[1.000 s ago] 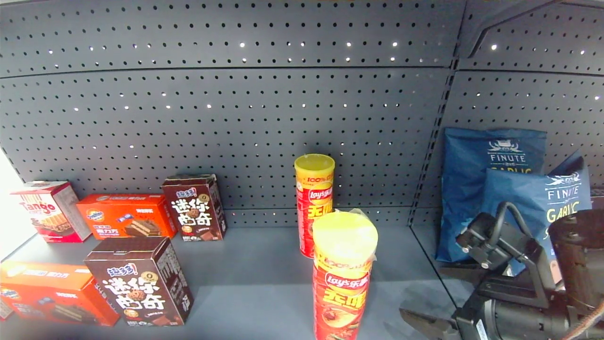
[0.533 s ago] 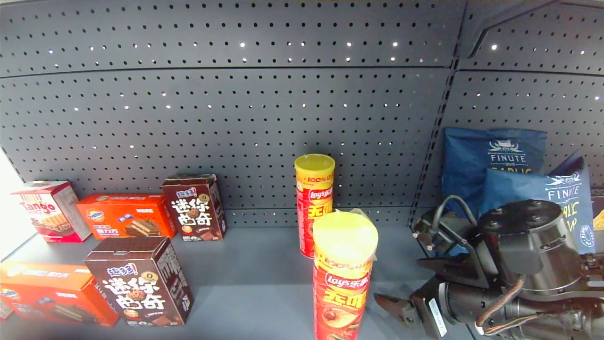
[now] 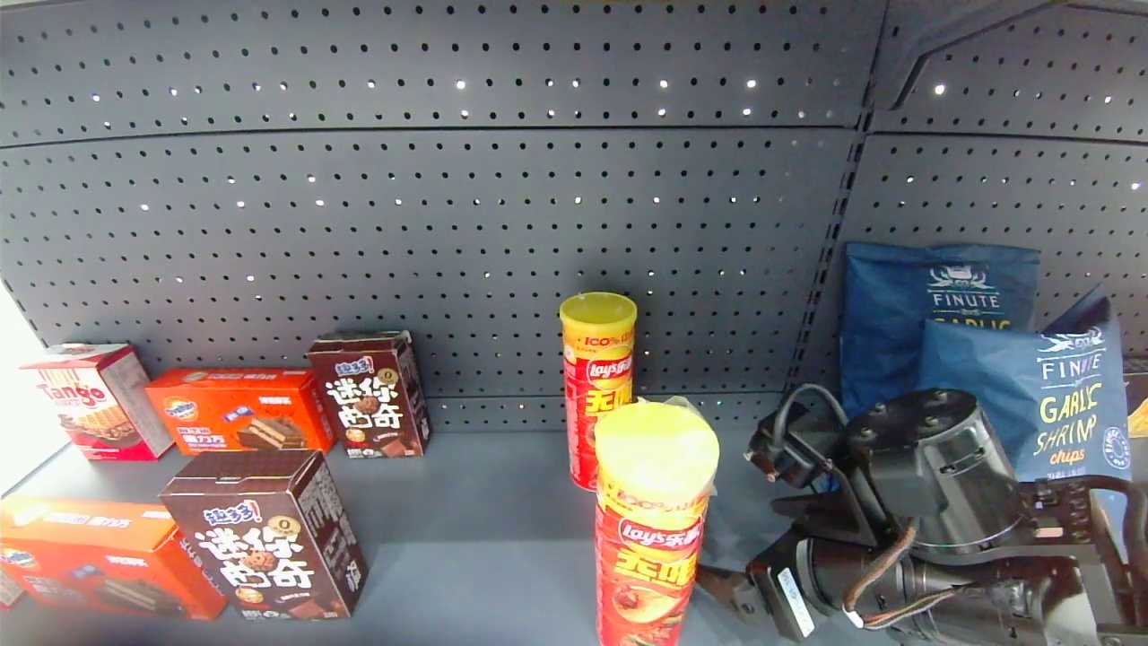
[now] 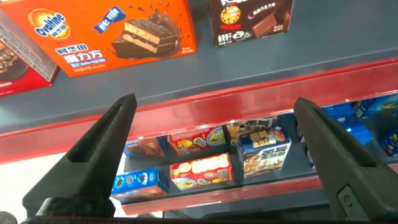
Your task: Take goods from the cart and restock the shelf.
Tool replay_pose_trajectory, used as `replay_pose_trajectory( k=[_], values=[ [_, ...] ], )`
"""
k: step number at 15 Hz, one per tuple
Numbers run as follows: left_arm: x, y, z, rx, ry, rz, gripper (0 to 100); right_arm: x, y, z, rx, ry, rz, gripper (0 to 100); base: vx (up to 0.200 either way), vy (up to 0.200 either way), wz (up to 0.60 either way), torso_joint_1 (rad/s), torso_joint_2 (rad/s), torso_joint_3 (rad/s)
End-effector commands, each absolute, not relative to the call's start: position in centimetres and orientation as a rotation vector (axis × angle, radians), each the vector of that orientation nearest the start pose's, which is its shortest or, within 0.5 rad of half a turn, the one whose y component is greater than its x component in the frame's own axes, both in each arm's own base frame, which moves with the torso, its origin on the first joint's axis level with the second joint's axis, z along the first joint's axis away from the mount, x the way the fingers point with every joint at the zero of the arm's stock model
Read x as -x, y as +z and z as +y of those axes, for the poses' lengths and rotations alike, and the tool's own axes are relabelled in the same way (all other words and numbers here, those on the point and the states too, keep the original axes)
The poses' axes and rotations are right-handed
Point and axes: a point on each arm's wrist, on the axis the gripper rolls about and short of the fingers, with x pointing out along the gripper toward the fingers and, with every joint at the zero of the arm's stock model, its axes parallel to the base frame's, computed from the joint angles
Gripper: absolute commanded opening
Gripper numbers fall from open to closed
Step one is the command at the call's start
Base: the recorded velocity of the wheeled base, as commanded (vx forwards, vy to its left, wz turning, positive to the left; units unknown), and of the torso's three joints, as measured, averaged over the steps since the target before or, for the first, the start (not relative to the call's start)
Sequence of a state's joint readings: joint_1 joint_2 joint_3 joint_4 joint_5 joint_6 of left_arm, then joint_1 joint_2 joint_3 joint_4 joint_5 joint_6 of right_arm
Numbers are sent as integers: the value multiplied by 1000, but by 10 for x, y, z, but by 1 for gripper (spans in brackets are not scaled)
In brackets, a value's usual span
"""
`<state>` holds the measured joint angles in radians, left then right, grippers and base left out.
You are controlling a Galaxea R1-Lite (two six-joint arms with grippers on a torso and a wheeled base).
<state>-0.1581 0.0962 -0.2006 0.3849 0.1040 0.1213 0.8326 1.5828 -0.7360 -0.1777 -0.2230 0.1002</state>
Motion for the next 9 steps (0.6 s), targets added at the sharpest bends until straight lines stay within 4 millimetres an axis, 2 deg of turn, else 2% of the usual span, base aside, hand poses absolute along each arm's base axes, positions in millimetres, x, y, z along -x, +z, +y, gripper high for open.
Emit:
replay_pose_trajectory(
  k=[1, 5, 9],
  values=[
    [33, 94, 8, -157, -70, 278, 100, -179, 154, 195, 256, 569, 618, 100, 0, 0, 0, 0, 0, 0],
    [33, 94, 8, -156, -70, 278, 100, -179, 151, 207, 271, 594, 624, 100, 0, 0, 0, 0, 0, 0],
    [33, 94, 8, -154, -70, 278, 100, -176, 154, 200, 265, 585, 616, 100, 0, 0, 0, 0, 0, 0]
  ],
)
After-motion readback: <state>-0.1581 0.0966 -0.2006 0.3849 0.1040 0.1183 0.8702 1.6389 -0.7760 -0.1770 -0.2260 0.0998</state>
